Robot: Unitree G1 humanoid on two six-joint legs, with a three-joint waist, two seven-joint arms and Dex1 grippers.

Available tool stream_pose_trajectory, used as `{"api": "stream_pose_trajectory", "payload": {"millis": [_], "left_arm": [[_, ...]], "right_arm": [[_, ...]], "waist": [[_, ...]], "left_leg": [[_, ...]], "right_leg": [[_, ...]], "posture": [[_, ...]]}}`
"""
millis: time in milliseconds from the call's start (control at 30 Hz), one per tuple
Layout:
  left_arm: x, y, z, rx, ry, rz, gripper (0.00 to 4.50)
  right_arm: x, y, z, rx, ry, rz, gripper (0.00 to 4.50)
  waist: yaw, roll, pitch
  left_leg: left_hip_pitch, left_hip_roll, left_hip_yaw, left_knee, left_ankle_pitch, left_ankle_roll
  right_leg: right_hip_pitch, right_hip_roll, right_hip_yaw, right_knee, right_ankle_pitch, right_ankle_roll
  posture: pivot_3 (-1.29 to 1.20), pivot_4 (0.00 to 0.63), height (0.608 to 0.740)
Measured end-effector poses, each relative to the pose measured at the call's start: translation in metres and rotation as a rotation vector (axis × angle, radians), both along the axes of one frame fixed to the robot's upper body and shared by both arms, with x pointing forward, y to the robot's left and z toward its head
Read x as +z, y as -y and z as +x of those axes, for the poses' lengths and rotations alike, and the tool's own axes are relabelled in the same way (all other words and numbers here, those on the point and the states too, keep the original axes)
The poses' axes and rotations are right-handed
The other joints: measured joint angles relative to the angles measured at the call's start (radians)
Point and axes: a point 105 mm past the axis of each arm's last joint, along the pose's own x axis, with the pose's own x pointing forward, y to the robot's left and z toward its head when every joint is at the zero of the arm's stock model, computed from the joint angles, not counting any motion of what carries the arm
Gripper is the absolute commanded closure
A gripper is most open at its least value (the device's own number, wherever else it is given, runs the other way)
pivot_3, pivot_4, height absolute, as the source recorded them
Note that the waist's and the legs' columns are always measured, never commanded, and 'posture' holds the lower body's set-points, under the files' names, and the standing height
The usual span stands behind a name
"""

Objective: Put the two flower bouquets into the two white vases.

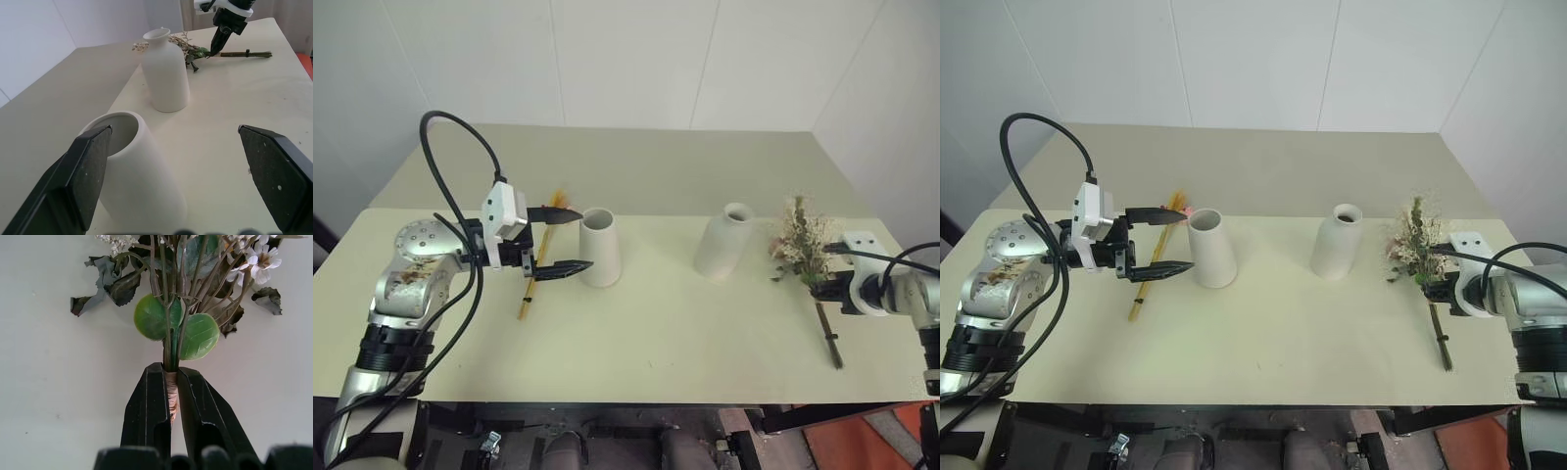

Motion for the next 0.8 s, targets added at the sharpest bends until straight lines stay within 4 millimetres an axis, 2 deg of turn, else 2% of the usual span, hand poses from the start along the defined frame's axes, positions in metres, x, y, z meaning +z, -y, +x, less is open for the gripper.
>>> {"api": "stream_pose_trajectory", "payload": {"millis": [67,133,200,300,400,433,500,600,800], "left_arm": [[0.001,-0.001,0.0,0.006,0.003,-0.001,0.0],[0.001,-0.003,0.0,0.011,0.007,0.0,0.0],[0.003,-0.005,0.0,0.018,0.011,0.001,0.0],[0.003,-0.006,0.001,0.021,0.012,0.001,0.0],[0.002,-0.008,0.003,0.032,0.005,-0.005,0.0],[0.002,-0.009,0.003,0.034,0.004,-0.004,0.0],[0.001,-0.01,0.005,0.041,0.004,-0.003,0.0],[0.001,-0.011,0.007,0.044,0.007,-0.001,0.0],[0.0,-0.011,0.006,0.04,0.006,0.0,0.0]], "right_arm": [[0.003,0.003,0.005,-0.009,0.044,-0.047,4.37],[0.017,0.008,0.014,-0.019,0.165,-0.137,4.37],[0.053,0.013,0.026,-0.016,0.414,-0.288,4.37],[0.129,0.008,0.029,-0.034,0.841,-0.506,4.37],[0.183,-0.011,0.026,-0.104,1.159,-0.493,4.37],[0.195,-0.02,0.023,-0.099,1.246,-0.417,4.37],[0.206,-0.041,0.019,-0.023,1.362,-0.216,4.37],[0.208,-0.075,0.014,0.079,1.471,0.057,4.37],[0.214,-0.102,0.002,0.191,1.518,0.171,4.37]], "waist": [[0.0,0.0,0.0],[0.0,0.0,0.0],[-0.001,0.002,0.001],[-0.002,0.003,0.001],[-0.009,0.003,0.001],[-0.009,0.003,0.001],[-0.007,0.003,0.001],[-0.005,0.003,0.001],[0.003,0.004,0.001]], "left_leg": [[0.0,0.0,0.0,0.0,0.0,0.0],[0.0,0.0,0.0,0.0,0.0,0.0],[0.0,0.0,0.001,0.0,0.0,0.0],[0.0,0.0,0.001,-0.001,0.0,0.0],[0.001,0.0,0.001,-0.001,0.0,0.0],[0.001,0.0,0.0,-0.001,0.0,0.0],[0.002,0.0,-0.001,-0.001,0.0,0.0],[0.001,0.0,0.0,-0.001,0.0,0.0],[0.001,0.0,0.0,0.0,0.0,0.0]], "right_leg": [[0.0,0.0,0.0,0.0,0.0,0.0],[0.0,0.0,0.0,0.0,0.0,0.001],[-0.001,0.0,0.001,0.001,-0.001,0.002],[-0.001,0.0,0.001,0.001,-0.001,0.002],[-0.001,0.001,0.002,0.001,0.001,0.001],[0.0,0.001,0.001,0.001,0.001,0.0],[0.001,0.001,0.001,0.0,0.003,-0.003],[0.002,0.001,0.001,0.0,0.004,-0.004],[0.001,0.001,0.0,0.001,0.004,-0.004]], "posture": [[0.0,0.15,0.74],[0.0,0.15,0.74],[0.0,0.15,0.74],[0.0,0.15,0.74],[0.0,0.15,0.74],[0.0,0.15,0.74],[0.0,0.15,0.74],[0.0,0.15,0.74],[0.0,0.15,0.74]]}}
